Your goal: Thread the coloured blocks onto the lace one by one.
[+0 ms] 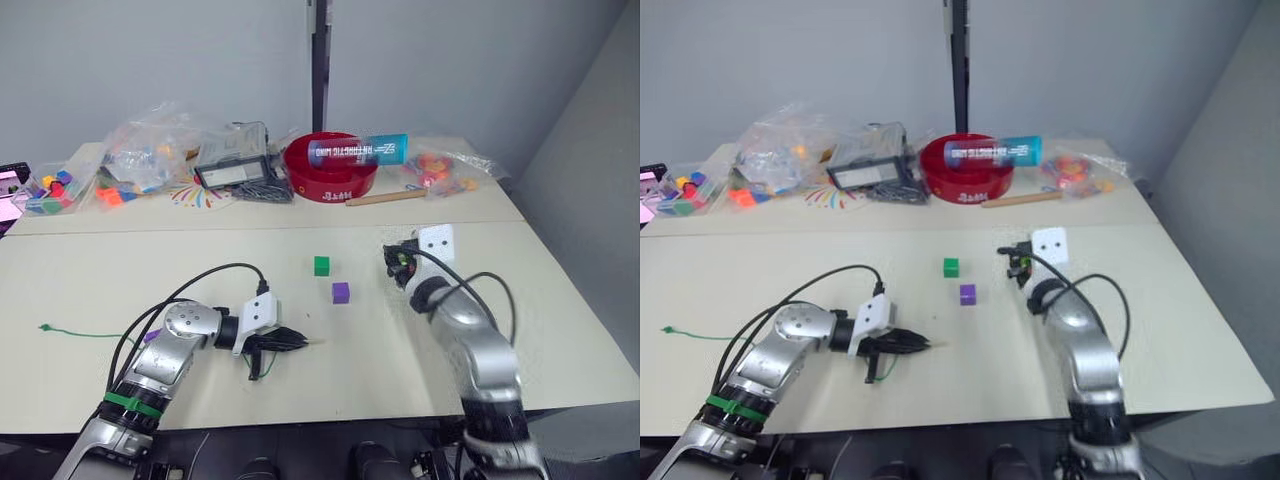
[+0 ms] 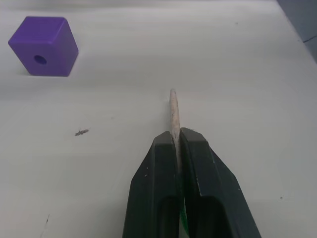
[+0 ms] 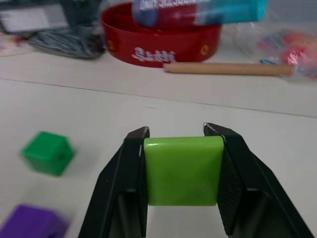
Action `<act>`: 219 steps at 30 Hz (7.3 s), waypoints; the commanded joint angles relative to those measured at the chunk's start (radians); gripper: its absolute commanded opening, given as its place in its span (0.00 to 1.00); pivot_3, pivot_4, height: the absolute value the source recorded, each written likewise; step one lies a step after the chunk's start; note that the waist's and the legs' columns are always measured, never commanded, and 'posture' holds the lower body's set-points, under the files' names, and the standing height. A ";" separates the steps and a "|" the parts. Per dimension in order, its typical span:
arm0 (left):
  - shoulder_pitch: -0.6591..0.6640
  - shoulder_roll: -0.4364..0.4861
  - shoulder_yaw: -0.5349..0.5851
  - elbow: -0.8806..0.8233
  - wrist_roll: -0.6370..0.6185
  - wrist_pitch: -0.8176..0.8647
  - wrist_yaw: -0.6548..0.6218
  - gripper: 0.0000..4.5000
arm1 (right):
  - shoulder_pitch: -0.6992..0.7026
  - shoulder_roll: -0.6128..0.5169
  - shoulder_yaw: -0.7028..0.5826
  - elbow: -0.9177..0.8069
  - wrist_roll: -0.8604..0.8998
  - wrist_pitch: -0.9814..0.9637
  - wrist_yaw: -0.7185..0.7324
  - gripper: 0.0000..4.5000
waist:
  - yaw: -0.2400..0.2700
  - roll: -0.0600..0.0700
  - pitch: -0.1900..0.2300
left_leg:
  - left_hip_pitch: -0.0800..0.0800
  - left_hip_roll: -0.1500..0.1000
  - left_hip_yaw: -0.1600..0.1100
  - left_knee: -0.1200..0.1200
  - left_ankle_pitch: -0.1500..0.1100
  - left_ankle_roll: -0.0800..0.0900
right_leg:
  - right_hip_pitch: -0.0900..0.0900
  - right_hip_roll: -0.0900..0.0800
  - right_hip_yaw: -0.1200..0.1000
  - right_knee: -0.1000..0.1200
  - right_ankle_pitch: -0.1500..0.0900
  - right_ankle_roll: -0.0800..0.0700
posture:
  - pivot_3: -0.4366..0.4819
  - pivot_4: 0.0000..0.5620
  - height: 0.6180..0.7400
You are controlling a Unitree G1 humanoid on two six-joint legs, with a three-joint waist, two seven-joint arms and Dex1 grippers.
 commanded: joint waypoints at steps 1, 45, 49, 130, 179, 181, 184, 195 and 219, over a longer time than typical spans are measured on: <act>-0.013 0.007 0.016 -0.004 -0.011 -0.024 -0.012 0.00 | 0.085 -0.019 0.061 -0.232 0.053 0.126 0.015 0.27 | 0.000 0.000 0.000 | 0.000 0.000 0.000 0.000 0.000 0.000 | 0.000 0.000 0.000 0.000 0.000 0.000 | 0.48 0.27 0.92; 0.084 0.088 0.065 -0.180 -0.065 0.037 -0.005 0.00 | -0.205 -0.587 0.322 0.480 0.024 -0.607 1.144 0.99 | 0.010 -0.003 0.000 | 0.002 0.000 0.001 0.001 0.000 0.000 | 0.003 0.000 0.000 -0.002 0.000 0.001 | 0.48 0.27 0.92; 0.108 0.098 0.078 -0.217 -0.068 0.048 0.009 0.00 | -0.274 -0.524 0.365 0.650 -0.032 -0.744 1.203 0.99 | 0.013 -0.003 0.000 | 0.002 0.000 0.002 0.001 0.000 0.000 | 0.003 -0.001 0.000 -0.002 0.000 0.001 | 0.48 0.27 0.92; -0.086 0.009 -0.160 -0.325 0.134 0.311 0.174 0.00 | -0.145 -0.316 0.412 0.383 -0.140 -0.304 0.931 0.29 | 0.018 -0.003 0.000 | 0.005 0.000 0.001 0.001 0.000 0.000 | 0.004 0.000 0.000 0.000 0.000 0.000 | 0.48 0.27 0.92; 0.094 0.074 -0.012 -0.268 0.001 0.228 0.129 0.24 | -0.125 -0.325 0.424 0.310 -0.118 -0.196 0.891 0.29 | 0.017 -0.003 -0.001 | 0.005 0.000 0.001 0.002 0.000 0.000 | 0.005 0.000 0.000 -0.001 0.000 0.000 | 0.48 0.27 0.92; 0.090 0.062 -0.020 -0.271 0.000 0.231 0.131 0.09 | -0.123 -0.327 0.424 0.306 -0.118 -0.191 0.888 0.29 | 0.018 -0.003 -0.001 | 0.004 0.000 0.001 0.002 0.000 0.000 | 0.005 0.000 0.000 0.000 0.000 0.000 | 0.48 0.27 0.92; 0.086 0.050 -0.030 -0.279 -0.002 0.231 0.131 0.00 | -0.121 -0.329 0.425 0.301 -0.117 -0.184 0.885 0.29 | 0.020 -0.003 -0.001 | 0.005 0.000 0.001 0.002 0.000 0.000 | 0.005 0.000 0.000 -0.001 0.000 0.000 | 0.48 0.27 0.92; 0.024 0.030 -0.045 -0.272 0.016 0.221 0.142 0.00 | -0.115 -0.333 0.434 0.290 -0.115 -0.174 0.880 0.29 | 0.022 -0.003 -0.001 | 0.004 0.000 0.001 0.002 0.000 0.000 | 0.005 0.000 0.000 -0.001 0.000 0.000 | 0.48 0.27 0.92; -0.019 -0.046 -0.075 -0.213 0.030 0.186 0.144 0.40 | -0.130 -0.314 0.459 0.309 -0.121 -0.176 0.872 0.29 | 0.022 -0.003 -0.001 | 0.005 0.000 0.001 0.002 0.000 0.000 | 0.006 0.000 0.000 0.000 0.000 0.000 | 0.48 0.27 0.92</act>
